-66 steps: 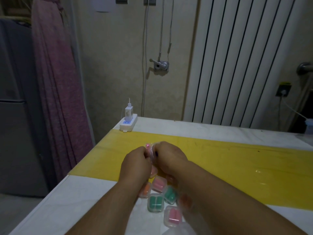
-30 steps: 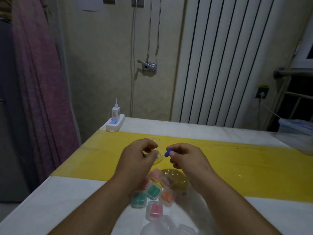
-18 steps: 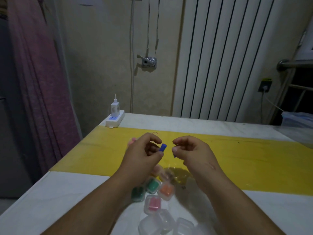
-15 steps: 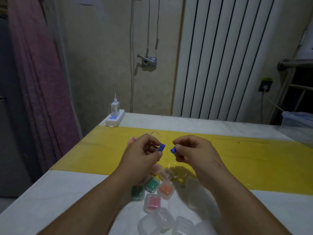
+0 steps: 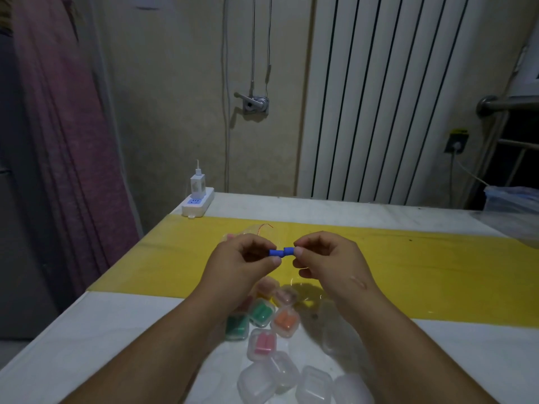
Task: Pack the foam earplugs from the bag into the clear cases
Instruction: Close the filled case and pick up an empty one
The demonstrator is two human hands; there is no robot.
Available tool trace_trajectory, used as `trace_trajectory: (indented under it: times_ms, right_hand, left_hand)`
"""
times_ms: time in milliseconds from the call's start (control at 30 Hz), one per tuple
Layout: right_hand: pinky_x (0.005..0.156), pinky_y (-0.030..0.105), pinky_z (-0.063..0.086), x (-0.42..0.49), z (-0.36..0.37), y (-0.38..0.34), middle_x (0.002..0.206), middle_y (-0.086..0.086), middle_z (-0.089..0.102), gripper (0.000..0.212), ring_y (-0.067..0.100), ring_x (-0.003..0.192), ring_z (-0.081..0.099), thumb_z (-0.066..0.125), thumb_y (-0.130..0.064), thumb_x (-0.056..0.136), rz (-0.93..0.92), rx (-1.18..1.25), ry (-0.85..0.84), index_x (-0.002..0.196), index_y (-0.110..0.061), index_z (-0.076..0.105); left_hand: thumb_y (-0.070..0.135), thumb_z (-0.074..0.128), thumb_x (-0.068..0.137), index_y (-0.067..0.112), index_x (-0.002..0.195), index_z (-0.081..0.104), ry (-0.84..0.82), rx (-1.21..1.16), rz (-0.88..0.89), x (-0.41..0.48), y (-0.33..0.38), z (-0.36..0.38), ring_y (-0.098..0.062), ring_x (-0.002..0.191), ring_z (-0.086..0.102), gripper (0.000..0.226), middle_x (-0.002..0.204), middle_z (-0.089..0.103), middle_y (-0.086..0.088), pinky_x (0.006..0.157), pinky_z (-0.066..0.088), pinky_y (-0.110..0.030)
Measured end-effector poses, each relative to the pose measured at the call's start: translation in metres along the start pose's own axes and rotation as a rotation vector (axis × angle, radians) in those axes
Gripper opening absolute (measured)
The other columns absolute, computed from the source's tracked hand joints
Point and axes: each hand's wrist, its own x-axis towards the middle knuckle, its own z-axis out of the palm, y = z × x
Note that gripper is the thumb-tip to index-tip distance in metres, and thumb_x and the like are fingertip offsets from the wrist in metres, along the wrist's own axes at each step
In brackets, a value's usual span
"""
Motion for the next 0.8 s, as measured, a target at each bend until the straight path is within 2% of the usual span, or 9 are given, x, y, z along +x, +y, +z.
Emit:
trace_trajectory:
  times_ms: [100,267,300,333,400,500,567,700,800]
  right_hand:
    - [0.061,0.027,0.056,0.001,0.000,0.000,0.077,0.008,0.072,0.010,0.014,0.066,0.067,0.068,-0.003,0.086,-0.026,0.024,0.041,0.081,-0.012,0.068]
    - [0.063,0.029,0.056,-0.001,0.002,0.001,0.075,0.003,0.072,0.009,0.012,0.066,0.067,0.070,-0.007,0.085,-0.039,-0.011,0.031,0.080,-0.015,0.070]
    - [0.063,0.029,0.056,-0.002,0.003,0.001,0.073,0.001,0.072,0.010,0.011,0.065,0.066,0.070,-0.008,0.084,-0.039,-0.027,0.026,0.079,-0.016,0.070]
    - [0.064,0.029,0.055,-0.002,0.003,0.001,0.072,0.000,0.072,0.010,0.010,0.065,0.066,0.071,-0.009,0.084,-0.036,-0.036,0.018,0.079,-0.017,0.071]
    - [0.064,0.029,0.054,-0.002,0.003,0.002,0.071,-0.001,0.071,0.009,0.009,0.065,0.064,0.071,-0.009,0.084,-0.022,-0.043,-0.005,0.078,-0.016,0.071]
    - [0.064,0.028,0.052,-0.002,0.005,0.002,0.075,0.003,0.071,0.007,0.009,0.067,0.063,0.070,-0.010,0.084,0.005,-0.065,-0.060,0.081,-0.016,0.070]
    - [0.064,0.030,0.051,-0.002,0.006,0.004,0.080,0.008,0.072,0.007,0.012,0.069,0.063,0.071,-0.011,0.084,0.032,-0.075,-0.085,0.083,-0.017,0.068]
    - [0.062,0.030,0.053,0.001,0.003,0.006,0.073,0.007,0.071,0.011,0.016,0.065,0.064,0.070,-0.005,0.084,0.038,-0.075,-0.073,0.083,-0.016,0.066]
    - [0.062,0.029,0.056,0.005,-0.004,0.005,0.076,0.012,0.071,0.010,0.019,0.065,0.065,0.068,-0.002,0.085,0.040,-0.043,-0.022,0.083,-0.011,0.066]
  left_hand:
    - [0.004,0.078,0.077,0.018,0.087,0.076,0.009,-0.029,-0.022,0.001,0.000,-0.001,-0.007,0.076,0.069,0.018,0.079,0.075,0.002,0.071,0.054,-0.020]
    - [0.001,0.077,0.078,0.016,0.091,0.077,-0.015,-0.035,-0.030,-0.002,0.002,0.003,-0.007,0.068,0.067,0.020,0.077,0.075,0.000,0.060,0.051,-0.015]
    - [0.002,0.077,0.078,0.018,0.089,0.078,-0.020,-0.040,-0.028,-0.003,0.003,0.003,-0.010,0.069,0.068,0.020,0.077,0.075,0.000,0.066,0.053,-0.018]
    - [0.005,0.078,0.078,0.023,0.087,0.078,-0.025,-0.028,-0.022,-0.003,0.002,0.004,-0.013,0.071,0.069,0.020,0.077,0.076,0.001,0.079,0.054,-0.025]
    - [0.012,0.079,0.077,0.031,0.084,0.078,-0.045,0.008,-0.014,-0.002,-0.002,0.004,-0.014,0.076,0.072,0.020,0.079,0.076,0.003,0.103,0.045,-0.045]
    - [0.017,0.079,0.077,0.039,0.085,0.077,-0.063,0.032,-0.022,-0.001,-0.006,0.004,-0.013,0.076,0.072,0.023,0.079,0.076,0.005,0.109,0.034,-0.057]
    - [0.021,0.079,0.076,0.042,0.085,0.075,-0.066,0.042,-0.015,-0.001,-0.005,0.004,-0.012,0.074,0.072,0.024,0.079,0.076,0.005,0.111,0.030,-0.059]
    - [0.017,0.079,0.076,0.044,0.083,0.075,-0.073,0.052,-0.023,-0.002,-0.002,0.004,-0.008,0.080,0.071,0.027,0.079,0.075,0.008,0.112,0.030,-0.056]
    - [0.019,0.078,0.078,0.036,0.078,0.073,-0.048,0.155,-0.007,-0.004,0.000,0.005,-0.007,0.082,0.068,0.018,0.076,0.074,0.009,0.111,0.036,-0.044]
